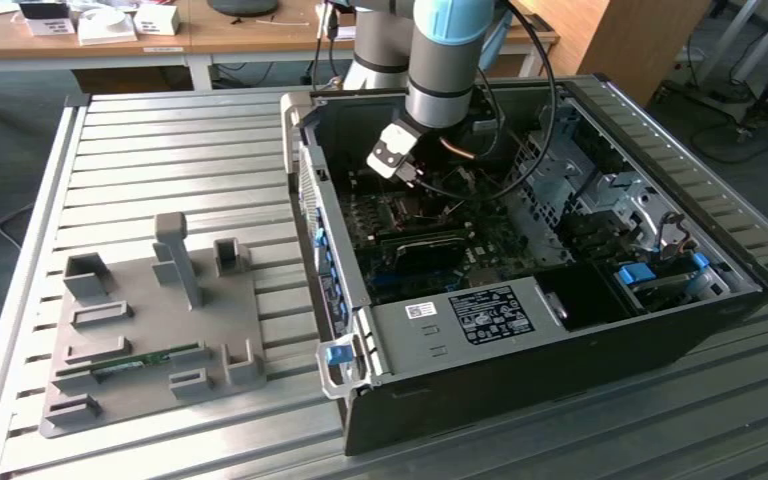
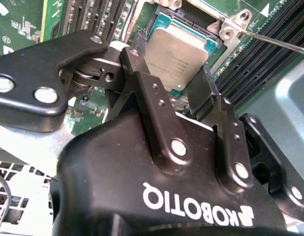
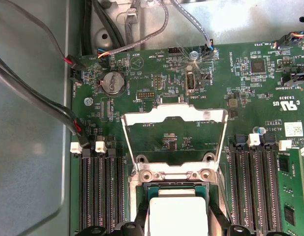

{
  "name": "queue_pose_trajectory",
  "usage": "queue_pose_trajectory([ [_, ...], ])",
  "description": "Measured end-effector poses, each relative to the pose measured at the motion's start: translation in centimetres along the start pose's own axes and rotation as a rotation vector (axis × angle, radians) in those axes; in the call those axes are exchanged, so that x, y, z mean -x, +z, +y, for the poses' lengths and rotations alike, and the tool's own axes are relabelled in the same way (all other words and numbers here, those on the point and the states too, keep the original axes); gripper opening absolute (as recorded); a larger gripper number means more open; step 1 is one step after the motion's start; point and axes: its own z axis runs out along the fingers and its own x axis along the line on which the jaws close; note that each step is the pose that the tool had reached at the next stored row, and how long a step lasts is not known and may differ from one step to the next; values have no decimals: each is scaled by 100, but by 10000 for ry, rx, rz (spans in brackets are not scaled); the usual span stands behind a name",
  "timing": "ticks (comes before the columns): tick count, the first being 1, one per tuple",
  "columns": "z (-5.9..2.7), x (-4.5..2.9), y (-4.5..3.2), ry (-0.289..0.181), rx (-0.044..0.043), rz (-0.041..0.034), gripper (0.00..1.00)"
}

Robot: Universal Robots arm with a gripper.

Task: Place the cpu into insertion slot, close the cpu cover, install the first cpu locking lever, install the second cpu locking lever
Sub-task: 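Place the cpu into insertion slot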

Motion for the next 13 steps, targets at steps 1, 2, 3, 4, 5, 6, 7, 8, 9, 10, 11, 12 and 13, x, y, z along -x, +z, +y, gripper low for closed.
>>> queue_pose_trajectory([
  [1, 0, 0, 3, 0, 0, 1, 56],
  [2, 0, 0, 6, -1, 1, 2, 56],
  [3, 0, 0, 9, -1, 2, 3, 56],
  [4, 0, 0, 12, -1, 2, 4, 56],
  [5, 0, 0, 13, -1, 3, 4, 56],
  [6, 0, 0, 13, 0, 3, 5, 56],
  [7, 0, 0, 13, 0, 3, 5, 56],
  [8, 0, 0, 13, 0, 3, 4, 56],
  [9, 0, 0, 13, 0, 2, 3, 56],
  [10, 0, 0, 14, 0, 2, 4, 56],
  [11, 0, 0, 14, 0, 2, 4, 56],
  [12, 0, 0, 13, 1, 4, 5, 56],
  [13, 0, -1, 9, 2, 6, 9, 56],
])
